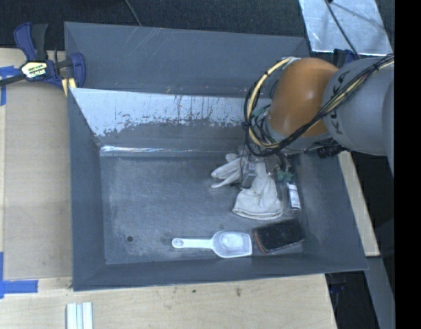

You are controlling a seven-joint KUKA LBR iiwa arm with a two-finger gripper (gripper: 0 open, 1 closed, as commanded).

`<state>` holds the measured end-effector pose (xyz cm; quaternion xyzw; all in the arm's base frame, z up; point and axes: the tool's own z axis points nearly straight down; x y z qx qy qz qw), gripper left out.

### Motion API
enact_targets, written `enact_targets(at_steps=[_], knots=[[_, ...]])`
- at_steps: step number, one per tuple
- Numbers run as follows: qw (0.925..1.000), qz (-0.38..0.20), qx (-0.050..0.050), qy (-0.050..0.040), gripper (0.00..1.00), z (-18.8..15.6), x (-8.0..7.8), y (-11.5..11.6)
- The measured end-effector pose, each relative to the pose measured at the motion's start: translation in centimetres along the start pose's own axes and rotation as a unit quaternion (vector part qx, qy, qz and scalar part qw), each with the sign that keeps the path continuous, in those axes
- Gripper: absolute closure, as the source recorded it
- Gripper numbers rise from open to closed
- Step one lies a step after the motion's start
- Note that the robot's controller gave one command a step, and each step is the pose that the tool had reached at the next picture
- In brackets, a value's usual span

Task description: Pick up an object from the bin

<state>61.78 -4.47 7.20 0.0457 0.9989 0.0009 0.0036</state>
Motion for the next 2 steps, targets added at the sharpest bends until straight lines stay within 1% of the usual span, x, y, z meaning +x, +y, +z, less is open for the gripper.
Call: enact_targets(at_steps=[1, 2], knots=[[1.0, 0.0, 0.0, 0.0, 1.0, 0.0, 0.0, 0.0], [1.0, 0.003, 0.001, 0.002, 1.0, -13.9, 1.0, -3.8]])
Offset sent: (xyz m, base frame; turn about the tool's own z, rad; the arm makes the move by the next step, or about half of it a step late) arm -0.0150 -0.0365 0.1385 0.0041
